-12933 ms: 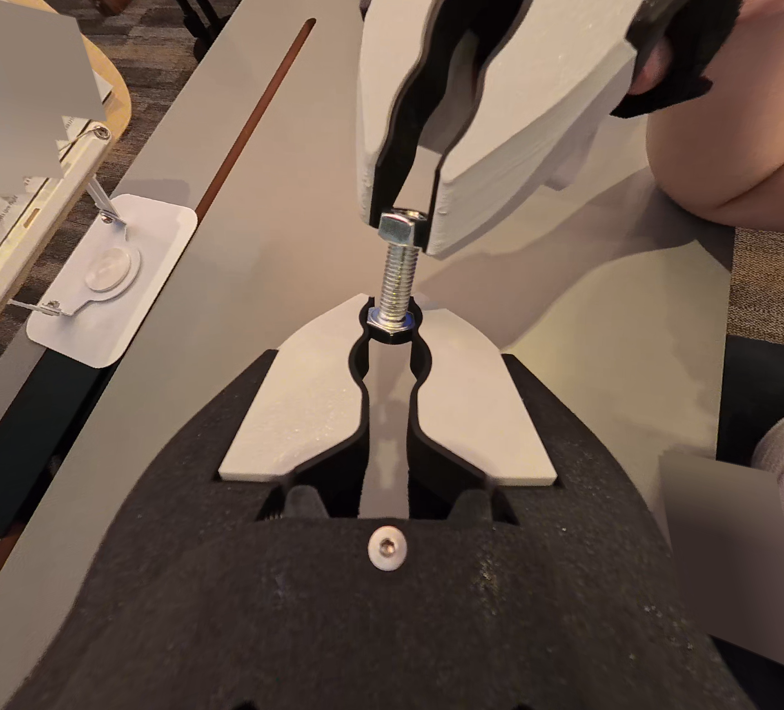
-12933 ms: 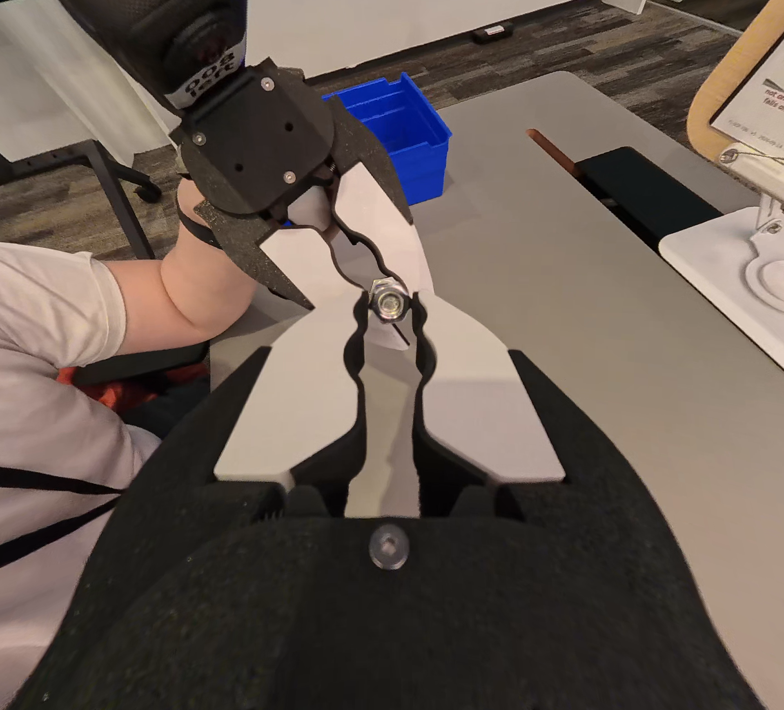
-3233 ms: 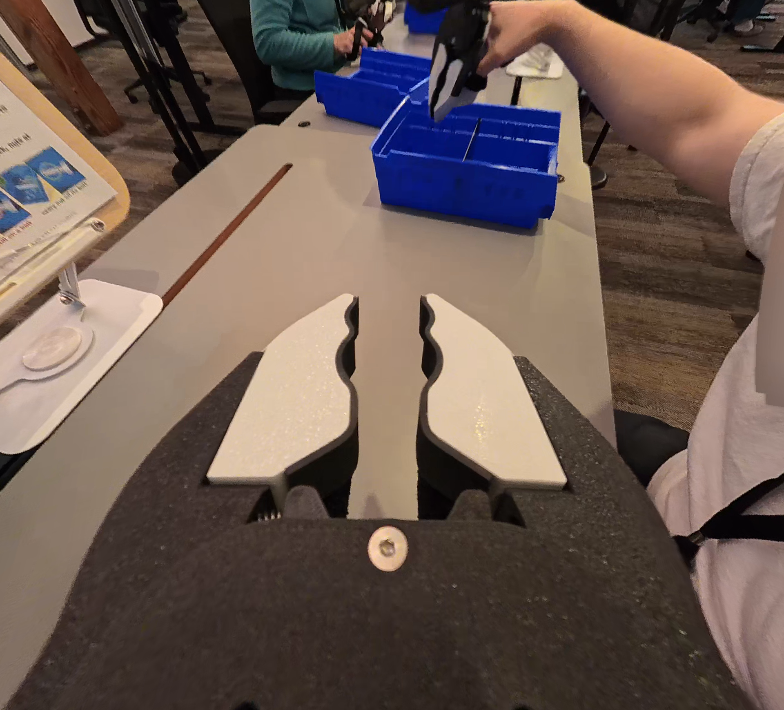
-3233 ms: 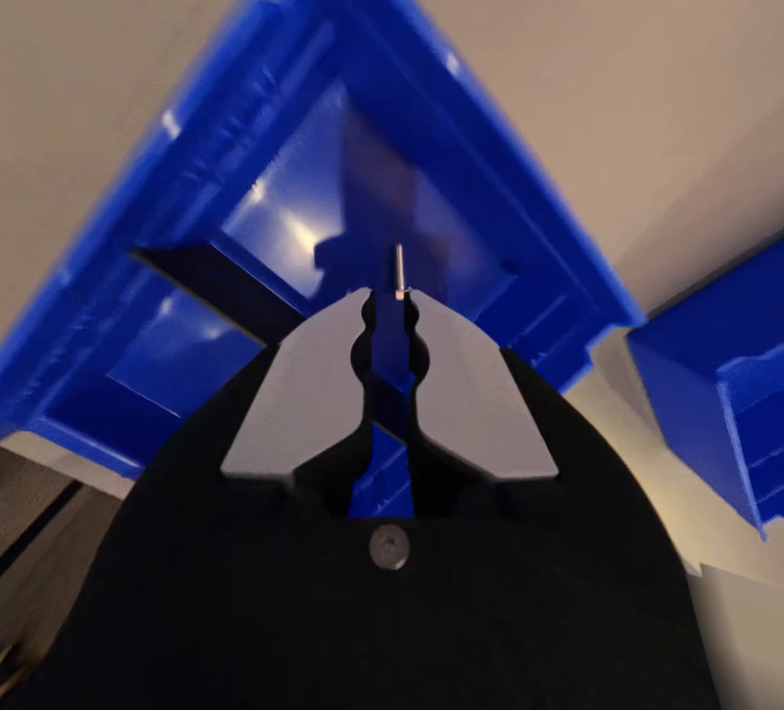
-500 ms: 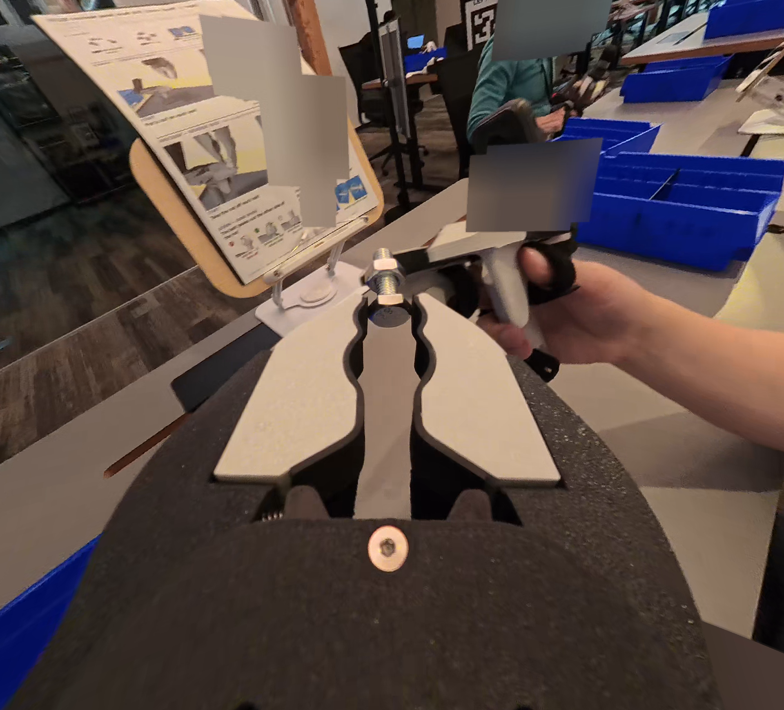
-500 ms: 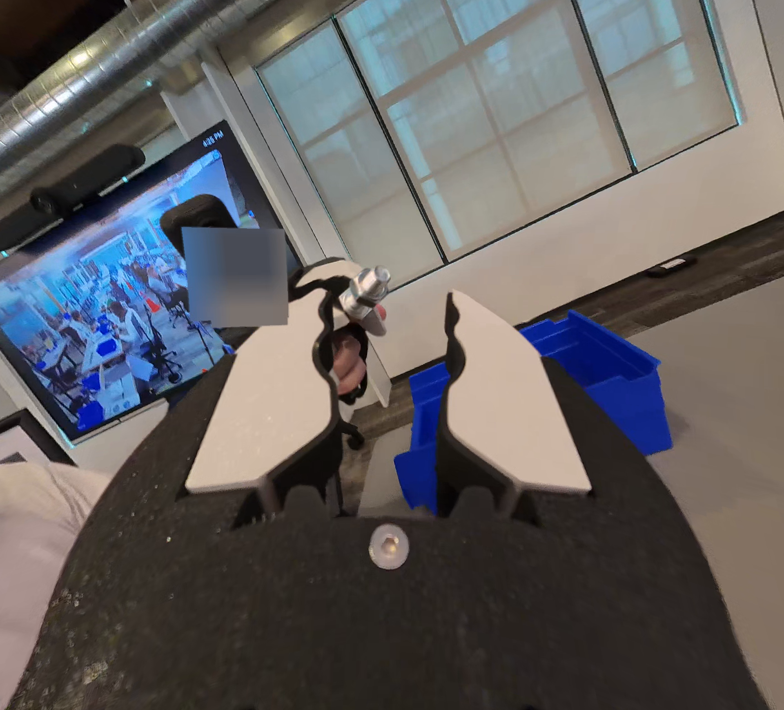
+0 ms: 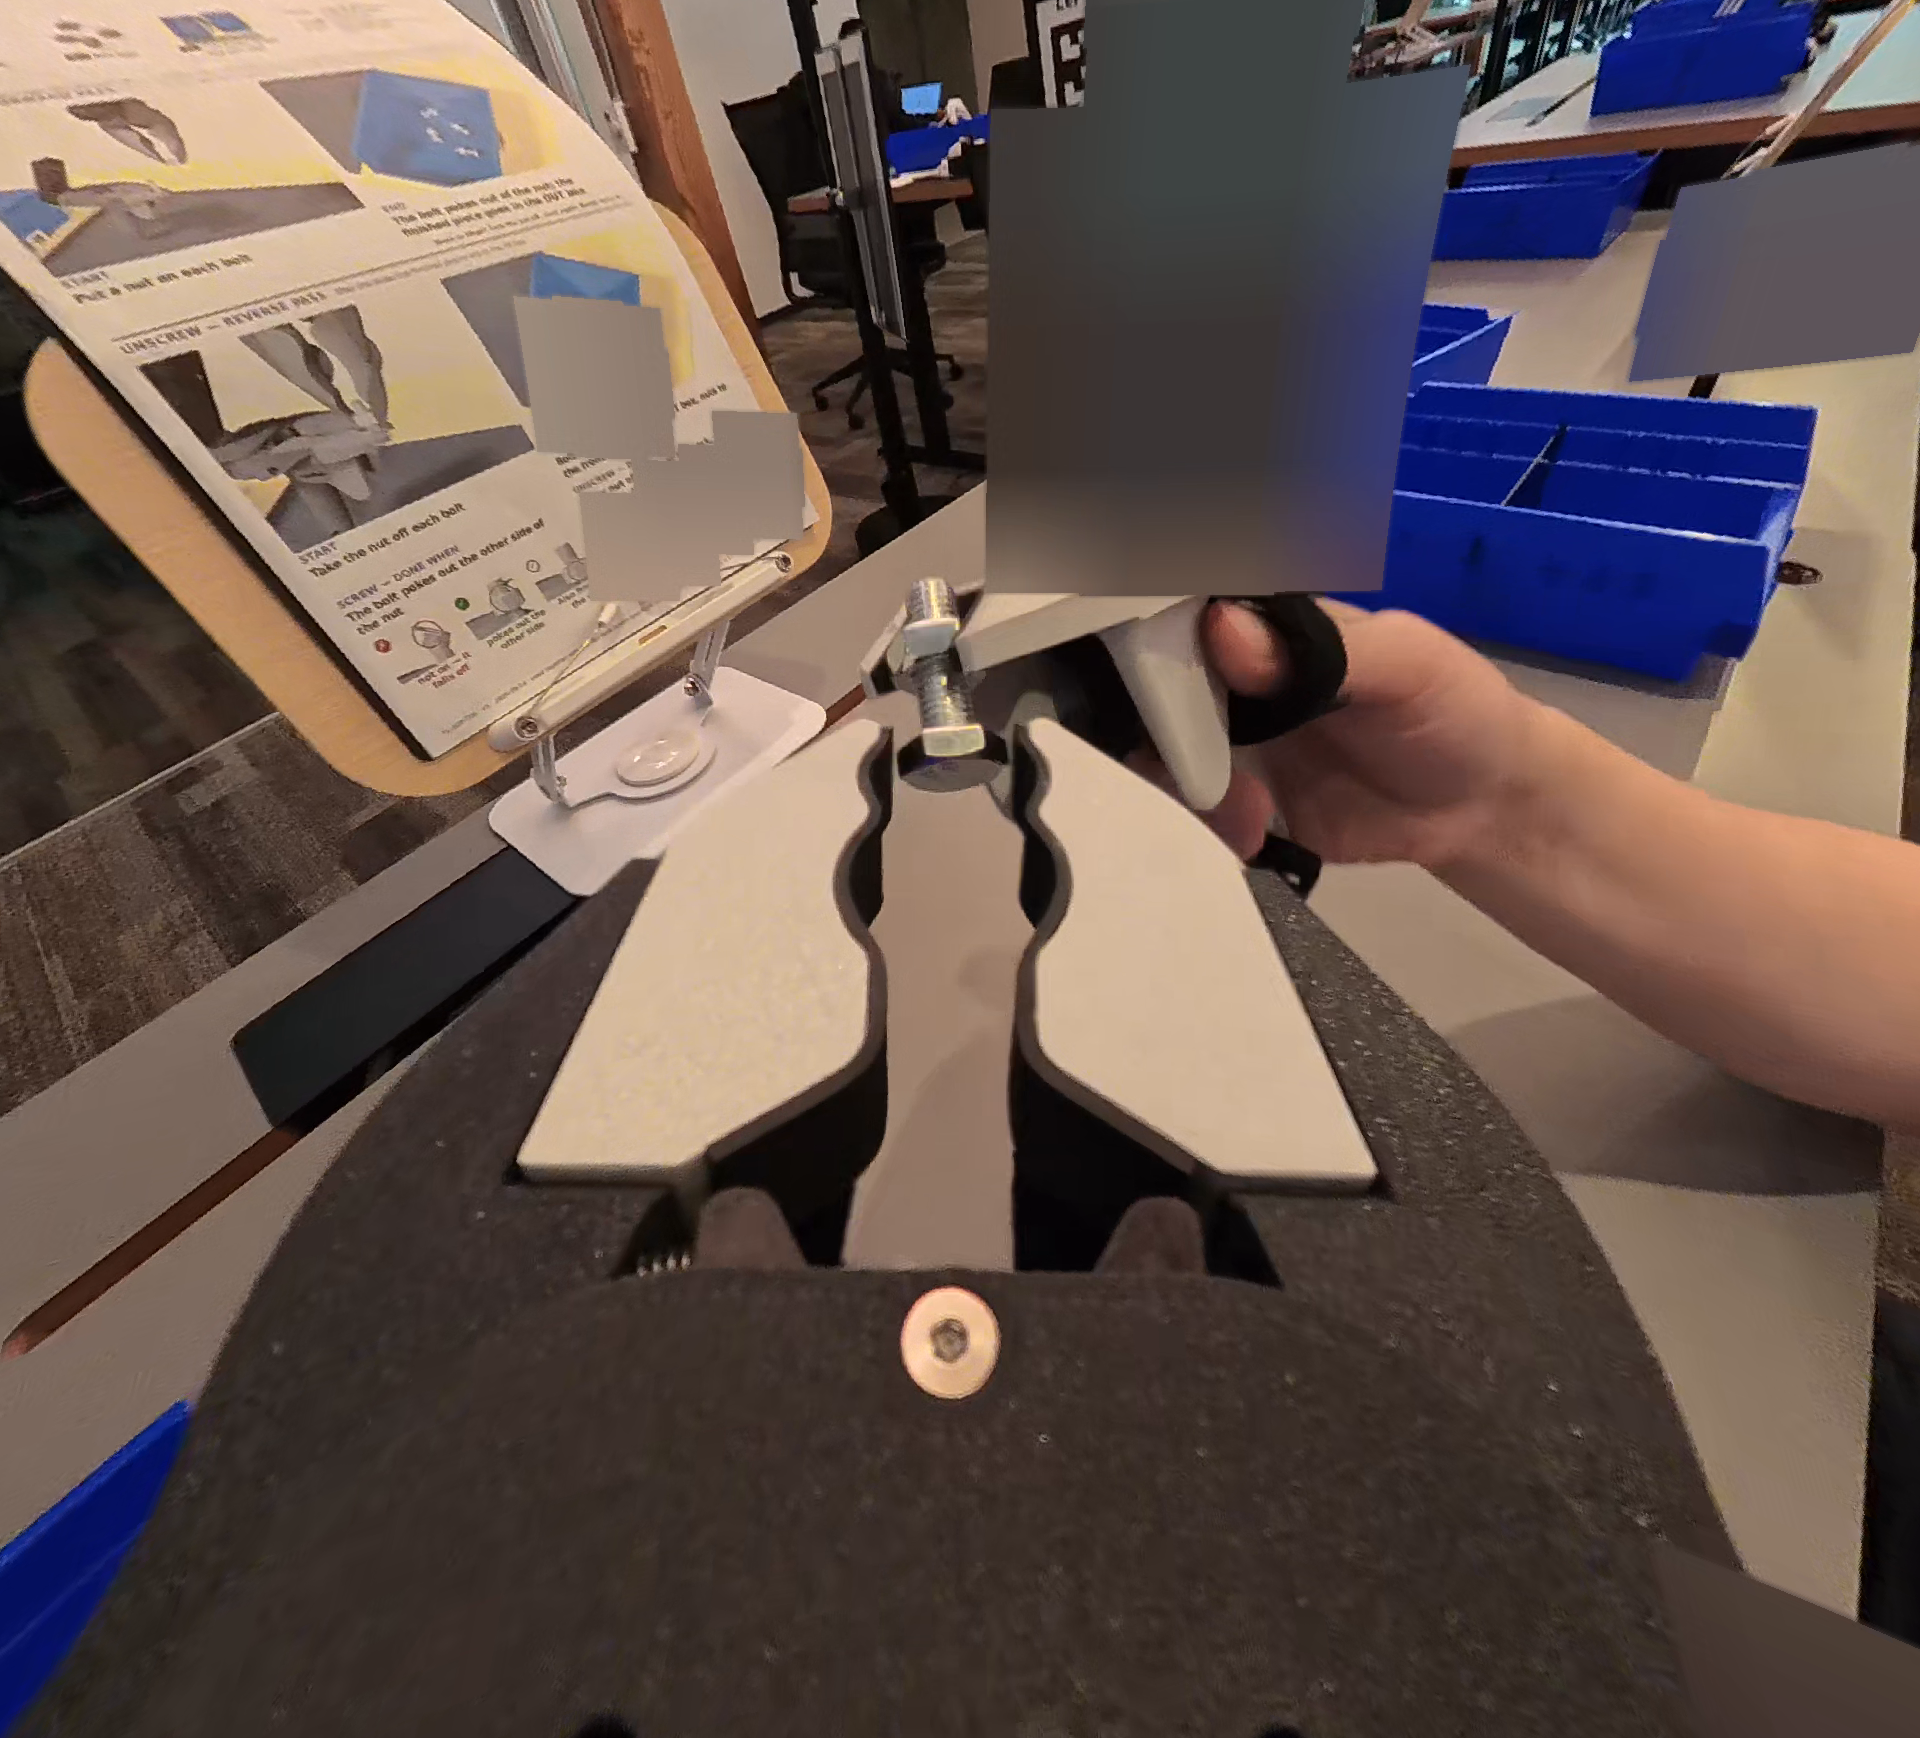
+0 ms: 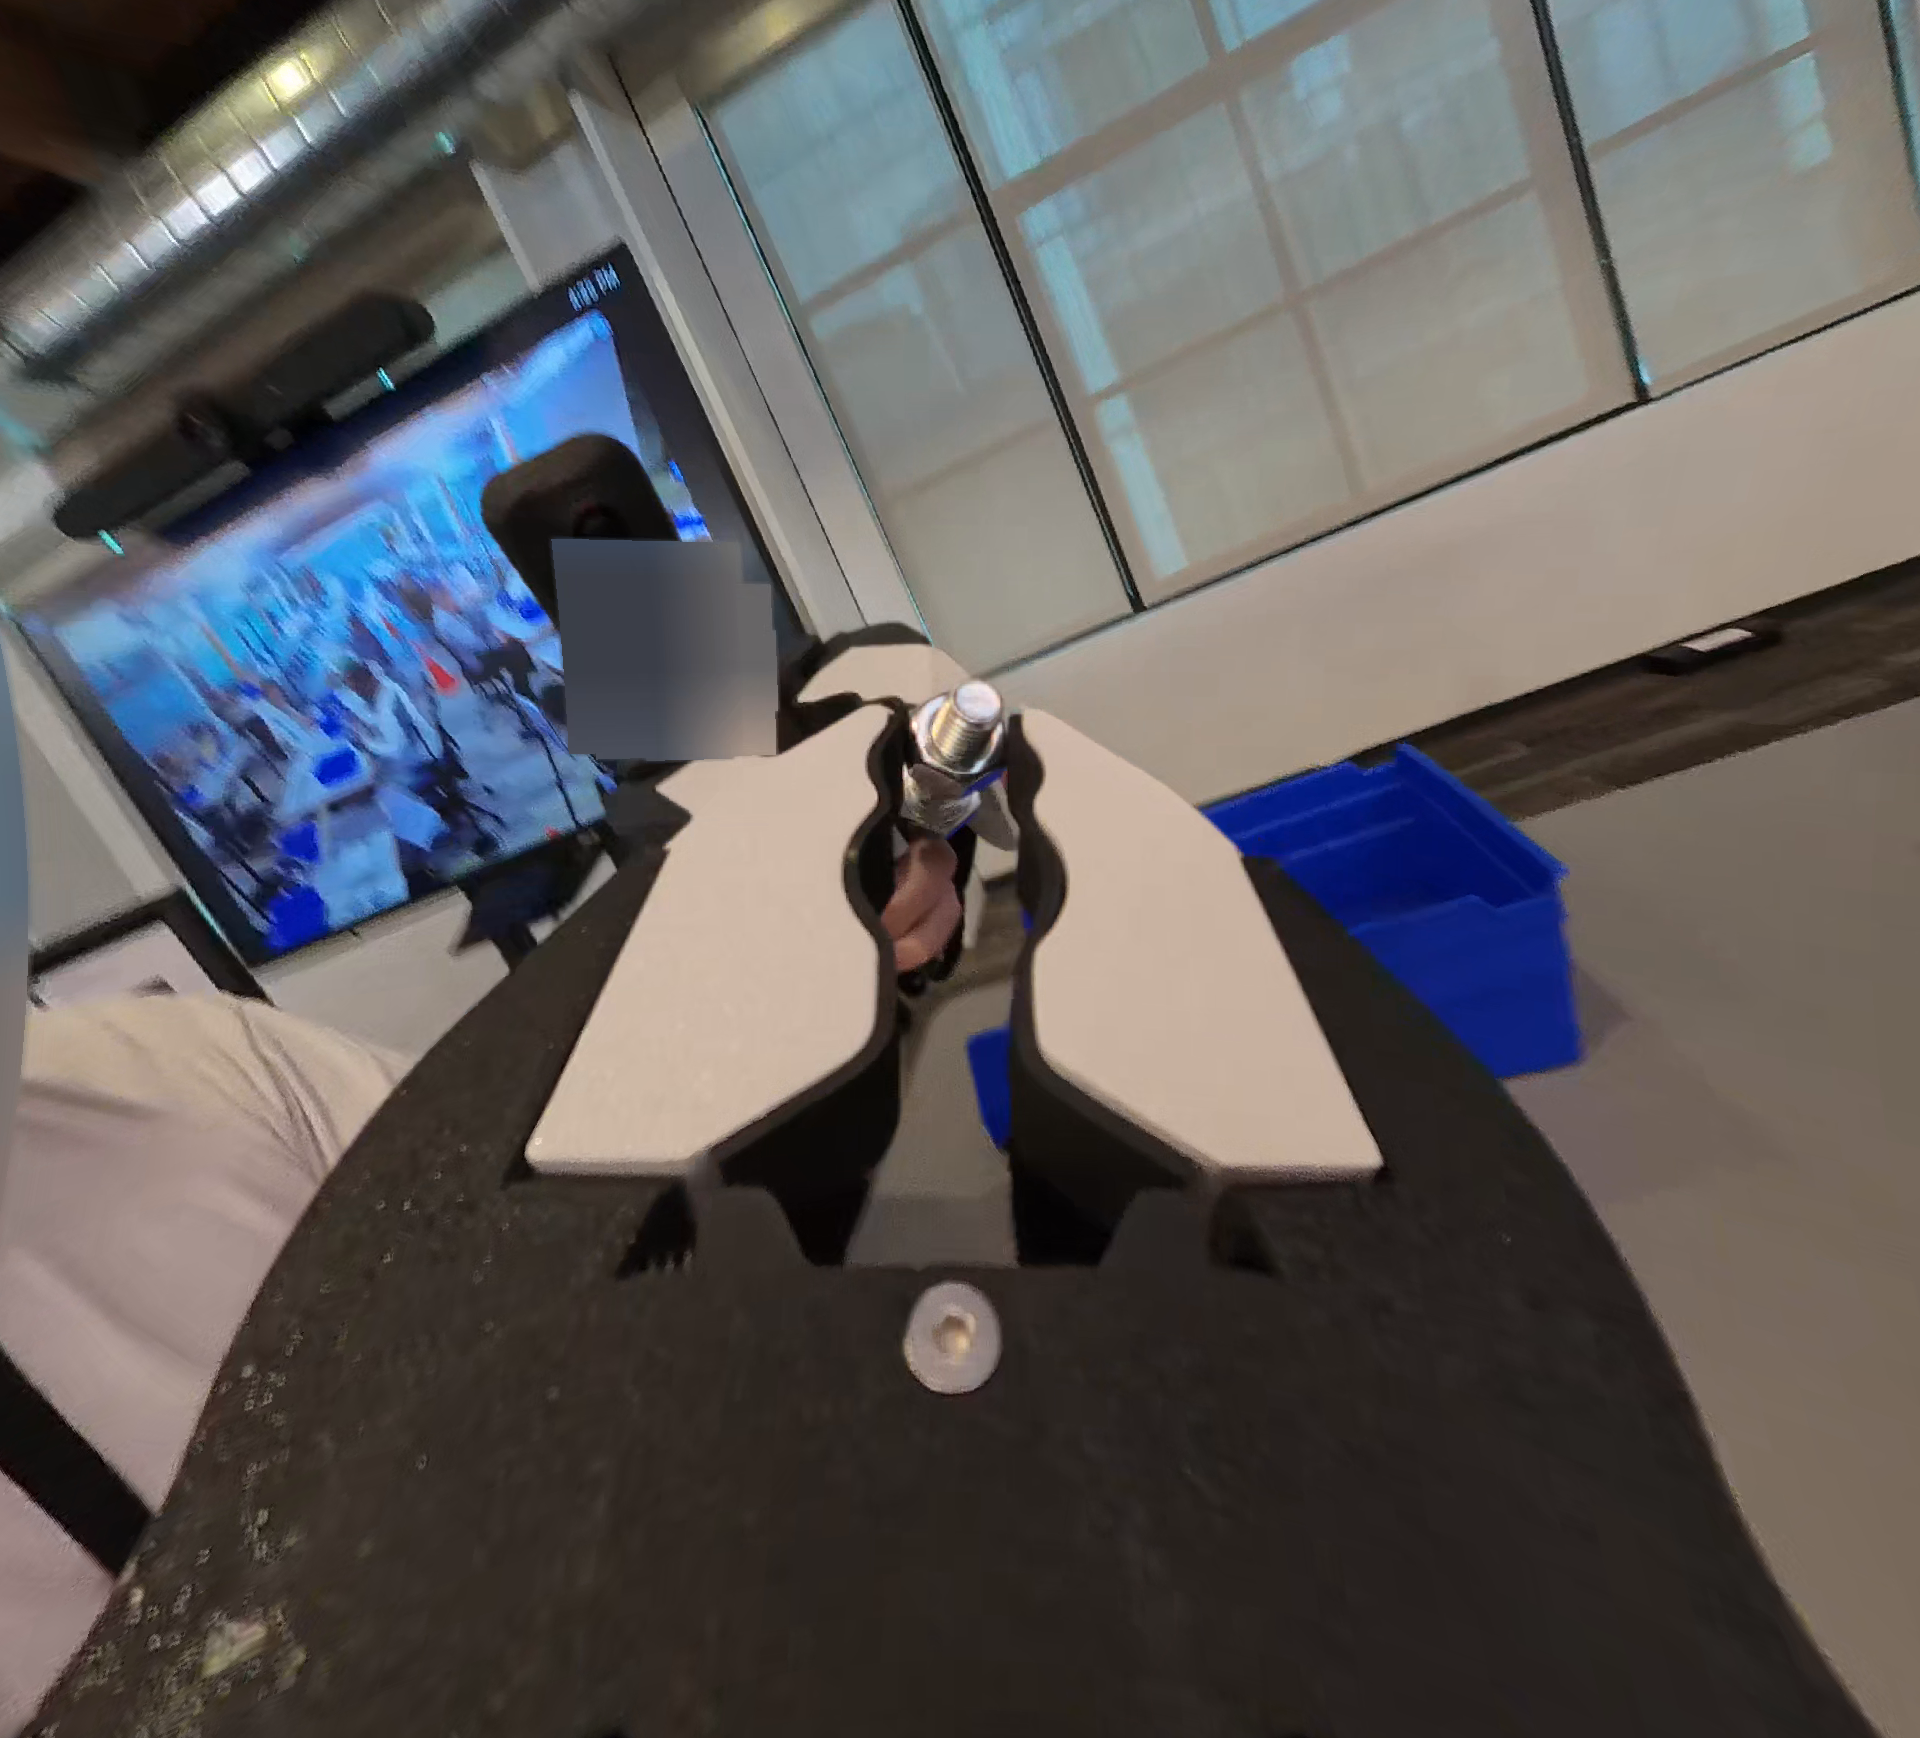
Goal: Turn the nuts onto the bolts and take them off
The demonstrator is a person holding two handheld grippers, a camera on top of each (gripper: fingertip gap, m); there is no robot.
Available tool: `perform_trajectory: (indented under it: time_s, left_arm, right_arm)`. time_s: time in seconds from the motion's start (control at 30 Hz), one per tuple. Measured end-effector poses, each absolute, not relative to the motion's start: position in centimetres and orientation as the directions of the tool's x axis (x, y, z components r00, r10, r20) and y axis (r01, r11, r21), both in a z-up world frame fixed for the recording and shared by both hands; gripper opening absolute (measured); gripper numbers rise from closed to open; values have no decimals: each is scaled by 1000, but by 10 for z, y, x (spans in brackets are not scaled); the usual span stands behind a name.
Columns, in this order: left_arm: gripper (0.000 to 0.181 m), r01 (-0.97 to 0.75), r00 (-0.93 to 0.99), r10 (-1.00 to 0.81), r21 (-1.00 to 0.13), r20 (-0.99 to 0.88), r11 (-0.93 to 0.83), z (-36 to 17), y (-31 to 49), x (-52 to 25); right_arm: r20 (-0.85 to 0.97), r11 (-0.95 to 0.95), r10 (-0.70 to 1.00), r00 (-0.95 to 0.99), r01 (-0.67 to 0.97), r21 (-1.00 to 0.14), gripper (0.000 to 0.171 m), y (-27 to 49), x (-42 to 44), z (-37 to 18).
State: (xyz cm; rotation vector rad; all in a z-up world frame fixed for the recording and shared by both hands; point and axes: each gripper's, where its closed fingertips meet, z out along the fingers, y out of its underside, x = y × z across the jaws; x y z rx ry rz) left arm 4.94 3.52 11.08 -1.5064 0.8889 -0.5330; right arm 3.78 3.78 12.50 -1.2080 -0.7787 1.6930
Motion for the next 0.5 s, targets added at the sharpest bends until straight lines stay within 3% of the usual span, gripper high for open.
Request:
perform_trajectory:
  time_s: [0.17,0.33,0.5]
  left_arm:
    - [46,-356,594,-759,-933,-268,50,91,45,67]
    - [39,-378,544,-795,-924,-267,52,81,44,93]
    - [33,-350,523,-823,-936,-221,29,77,49,106]
  right_arm:
    - [-192,-190,981,0,-134,-973,18,37,55,125]
    - [64,52,988,139,87,-995,18,40,68,115]
    - [211,165,963,169,251,-954,18,40,77,103]
